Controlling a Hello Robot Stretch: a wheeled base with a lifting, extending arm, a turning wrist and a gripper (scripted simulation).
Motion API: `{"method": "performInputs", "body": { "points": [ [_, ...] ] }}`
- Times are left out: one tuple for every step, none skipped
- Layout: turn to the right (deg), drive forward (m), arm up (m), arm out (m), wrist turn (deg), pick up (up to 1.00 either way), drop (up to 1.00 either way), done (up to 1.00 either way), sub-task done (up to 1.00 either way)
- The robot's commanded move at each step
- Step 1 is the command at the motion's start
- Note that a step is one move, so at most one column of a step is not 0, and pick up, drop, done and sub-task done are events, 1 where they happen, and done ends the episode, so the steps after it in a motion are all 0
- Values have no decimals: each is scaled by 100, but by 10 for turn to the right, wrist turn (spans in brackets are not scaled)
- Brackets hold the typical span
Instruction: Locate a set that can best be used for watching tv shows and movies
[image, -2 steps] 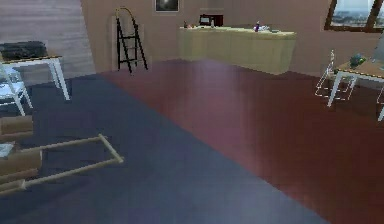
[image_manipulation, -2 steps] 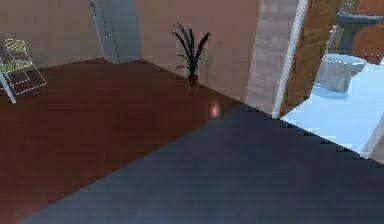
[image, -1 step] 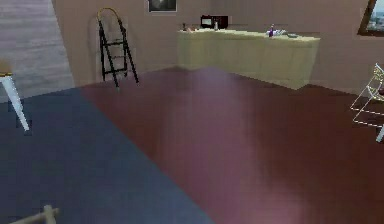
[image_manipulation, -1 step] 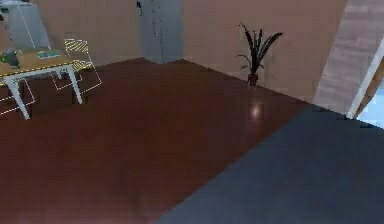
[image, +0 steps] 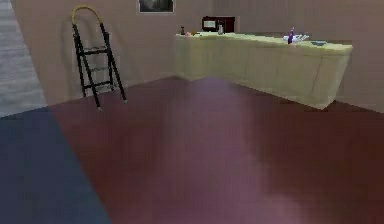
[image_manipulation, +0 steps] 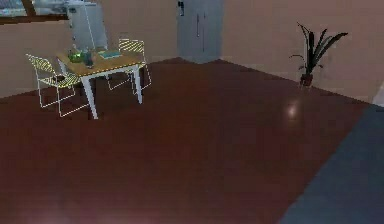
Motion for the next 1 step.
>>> {"method": "performInputs", "body": {
  "points": [
    [-390, 0, 0, 0, 0, 0, 0, 0, 0]
  ]
}}
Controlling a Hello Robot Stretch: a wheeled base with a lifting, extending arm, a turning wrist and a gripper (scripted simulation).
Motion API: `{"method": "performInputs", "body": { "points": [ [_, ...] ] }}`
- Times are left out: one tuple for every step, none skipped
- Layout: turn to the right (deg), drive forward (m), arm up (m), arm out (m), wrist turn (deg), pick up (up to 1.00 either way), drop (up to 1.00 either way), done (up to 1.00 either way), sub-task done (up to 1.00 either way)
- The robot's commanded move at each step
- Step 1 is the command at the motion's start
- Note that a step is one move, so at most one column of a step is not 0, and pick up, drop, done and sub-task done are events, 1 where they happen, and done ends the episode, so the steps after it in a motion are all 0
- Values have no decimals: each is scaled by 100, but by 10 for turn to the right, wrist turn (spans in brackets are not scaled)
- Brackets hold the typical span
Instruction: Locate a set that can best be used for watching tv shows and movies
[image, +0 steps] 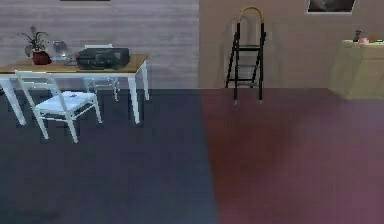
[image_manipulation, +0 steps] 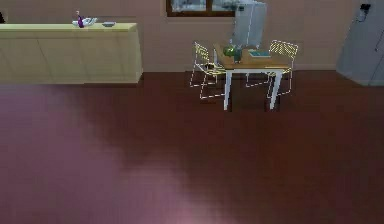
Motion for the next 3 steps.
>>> {"method": "performInputs", "body": {
  "points": [
    [0, 100, 0, 0, 0, 0, 0, 0, 0],
    [-420, 0, 0, 0, 0, 0, 0, 0, 0],
    [0, 25, 0, 0, 0, 0, 0, 0, 0]
  ]
}}
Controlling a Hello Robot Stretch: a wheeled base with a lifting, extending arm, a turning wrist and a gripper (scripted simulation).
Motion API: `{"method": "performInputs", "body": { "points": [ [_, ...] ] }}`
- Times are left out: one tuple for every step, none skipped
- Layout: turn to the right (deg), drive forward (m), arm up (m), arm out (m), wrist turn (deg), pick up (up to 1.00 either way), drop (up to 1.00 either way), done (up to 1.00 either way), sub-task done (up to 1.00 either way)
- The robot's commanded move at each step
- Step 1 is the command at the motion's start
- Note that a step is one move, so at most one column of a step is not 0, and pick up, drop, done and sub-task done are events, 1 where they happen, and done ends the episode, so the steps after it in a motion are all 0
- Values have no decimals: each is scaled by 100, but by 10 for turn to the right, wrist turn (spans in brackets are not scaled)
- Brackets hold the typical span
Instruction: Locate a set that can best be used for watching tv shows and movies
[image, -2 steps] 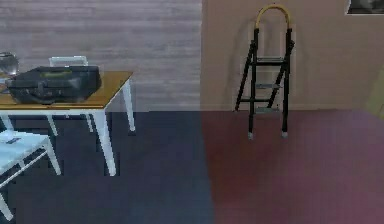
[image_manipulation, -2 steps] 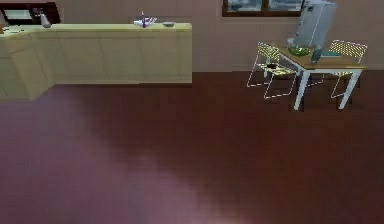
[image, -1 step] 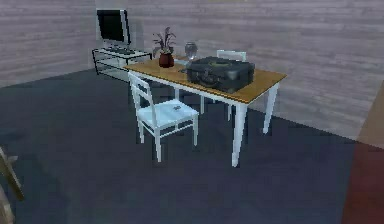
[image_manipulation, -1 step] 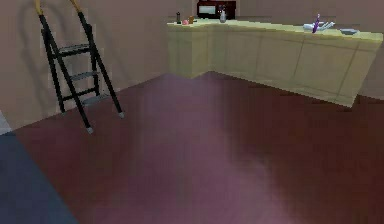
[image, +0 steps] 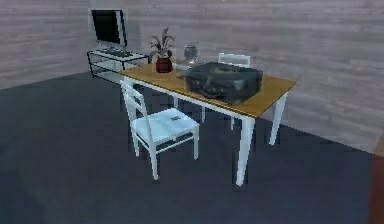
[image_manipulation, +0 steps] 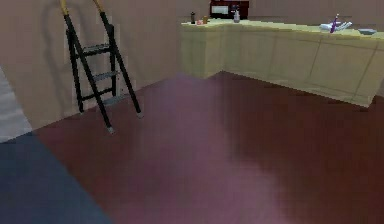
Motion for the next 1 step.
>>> {"method": "performInputs", "body": {
  "points": [
    [-270, 0, 0, 0, 0, 0, 0, 0, 0]
  ]
}}
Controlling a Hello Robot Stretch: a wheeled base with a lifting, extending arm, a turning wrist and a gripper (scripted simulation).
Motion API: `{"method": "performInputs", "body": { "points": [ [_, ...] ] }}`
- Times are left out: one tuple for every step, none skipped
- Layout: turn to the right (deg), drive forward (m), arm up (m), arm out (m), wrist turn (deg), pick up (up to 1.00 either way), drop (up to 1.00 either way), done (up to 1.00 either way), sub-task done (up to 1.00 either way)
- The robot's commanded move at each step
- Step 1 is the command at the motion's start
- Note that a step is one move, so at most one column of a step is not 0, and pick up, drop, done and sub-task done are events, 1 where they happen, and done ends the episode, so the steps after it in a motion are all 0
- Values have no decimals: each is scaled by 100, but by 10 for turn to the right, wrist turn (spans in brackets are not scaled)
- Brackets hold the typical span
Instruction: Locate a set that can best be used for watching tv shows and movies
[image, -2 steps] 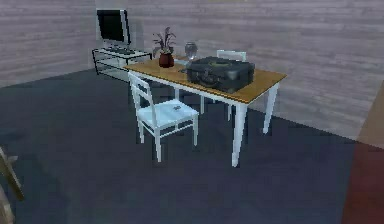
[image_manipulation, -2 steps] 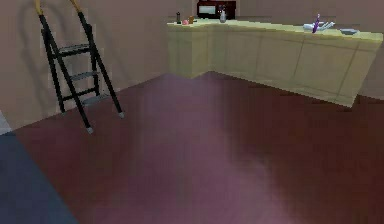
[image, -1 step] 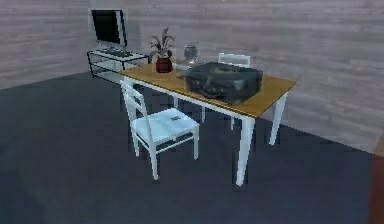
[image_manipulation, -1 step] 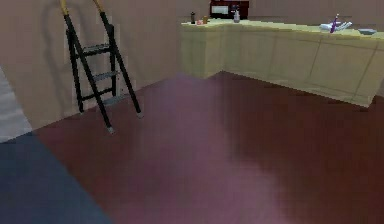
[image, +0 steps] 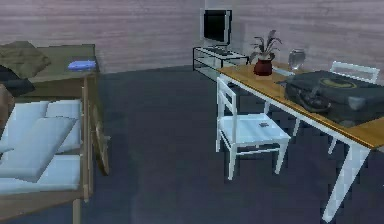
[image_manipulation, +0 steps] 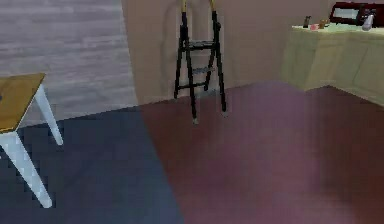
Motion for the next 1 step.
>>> {"method": "performInputs", "body": {
  "points": [
    [0, 100, 0, 0, 0, 0, 0, 0, 0]
  ]
}}
